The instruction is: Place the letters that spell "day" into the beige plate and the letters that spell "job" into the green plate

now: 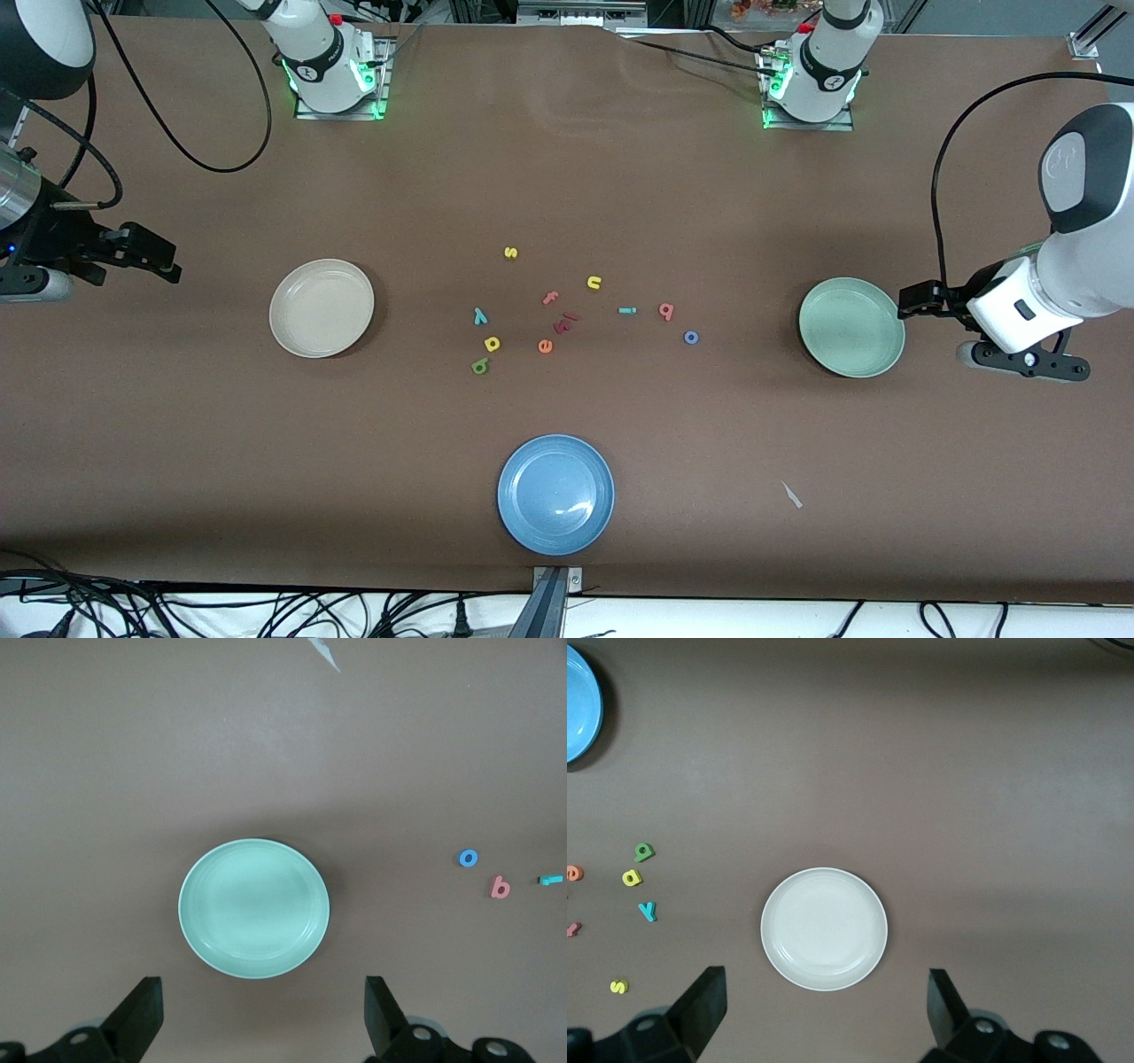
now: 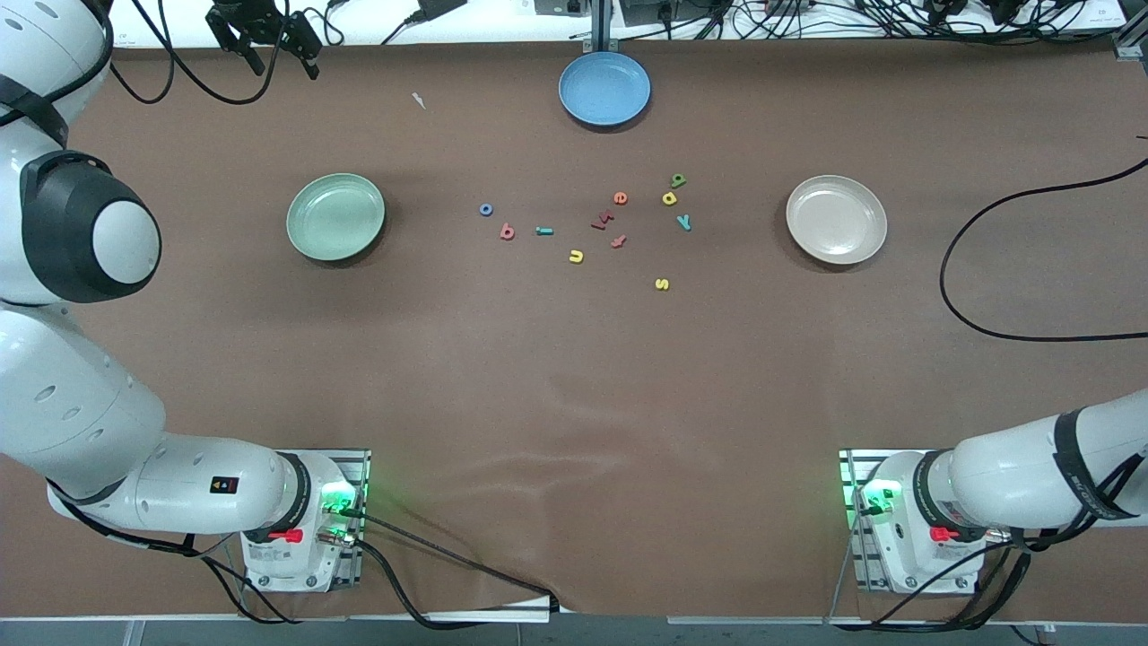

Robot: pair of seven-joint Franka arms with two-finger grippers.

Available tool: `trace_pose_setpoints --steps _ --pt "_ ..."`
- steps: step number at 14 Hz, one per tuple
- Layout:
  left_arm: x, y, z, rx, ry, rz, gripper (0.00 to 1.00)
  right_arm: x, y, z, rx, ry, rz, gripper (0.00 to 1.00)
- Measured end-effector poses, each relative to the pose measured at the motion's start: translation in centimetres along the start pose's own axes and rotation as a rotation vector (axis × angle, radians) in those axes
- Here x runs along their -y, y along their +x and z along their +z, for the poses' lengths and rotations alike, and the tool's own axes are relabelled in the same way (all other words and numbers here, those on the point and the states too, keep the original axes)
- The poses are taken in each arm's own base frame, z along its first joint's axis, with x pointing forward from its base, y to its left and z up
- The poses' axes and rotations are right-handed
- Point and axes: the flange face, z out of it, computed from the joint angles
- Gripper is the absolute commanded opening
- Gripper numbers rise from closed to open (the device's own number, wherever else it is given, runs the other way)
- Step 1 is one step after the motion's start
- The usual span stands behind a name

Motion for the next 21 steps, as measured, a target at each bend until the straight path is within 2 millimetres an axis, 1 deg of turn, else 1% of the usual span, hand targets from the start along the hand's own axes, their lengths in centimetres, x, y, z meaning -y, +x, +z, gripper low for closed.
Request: trace_pose_setpoints --steps 6,11,21 --pt "0.4 -0.12 0.01 0.005 0.001 -0.044 1.0 0.01 0.0 0.0 0.0 0.0 0.0 1.0" --pt "0.39 -0.15 -0.06 0.004 0.001 -0.125 1.0 0.02 0.0 0.0 0.0 0.0 0.0 1.0" --pt "0.39 -0.15 -0.06 0.004 0.001 -0.134 1.0 0.03 0.0 0.0 0.0 0.0 -0.001 1.0"
